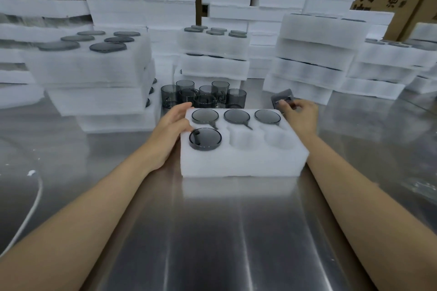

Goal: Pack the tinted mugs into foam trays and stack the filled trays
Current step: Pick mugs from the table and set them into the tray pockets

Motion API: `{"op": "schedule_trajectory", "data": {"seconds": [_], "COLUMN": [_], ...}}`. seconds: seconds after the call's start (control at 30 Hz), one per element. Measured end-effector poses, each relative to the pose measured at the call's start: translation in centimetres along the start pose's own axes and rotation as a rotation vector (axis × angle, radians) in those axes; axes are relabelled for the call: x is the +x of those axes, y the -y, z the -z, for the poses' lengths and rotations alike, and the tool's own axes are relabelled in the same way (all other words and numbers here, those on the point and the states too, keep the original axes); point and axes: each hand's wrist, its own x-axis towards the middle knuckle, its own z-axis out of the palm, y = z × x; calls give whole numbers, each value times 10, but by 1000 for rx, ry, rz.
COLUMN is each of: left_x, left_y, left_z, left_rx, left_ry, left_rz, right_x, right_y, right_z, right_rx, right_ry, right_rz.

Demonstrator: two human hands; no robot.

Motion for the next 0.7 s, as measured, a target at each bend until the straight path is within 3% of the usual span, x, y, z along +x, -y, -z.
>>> {"op": "schedule_trajectory", "data": {"seconds": [0.23,0.53,0.6,0.7], "left_x": [-4,-5,-4,-3], "left_y": [0,0,1,2], "left_z": [1,0,0,0], "left_rx": [82,166,181,190], "left_ry": [120,114,110,102], "left_rz": [-15,-20,-24,-31], "right_x": [-55,-73,-85,-100], "right_y": [15,83,91,93], "right_z": [34,51,47,38], "right_rx": [357,861,800,475], "right_ry": [-74,158,217,341], "right_rz": [19,36,91,290]}}
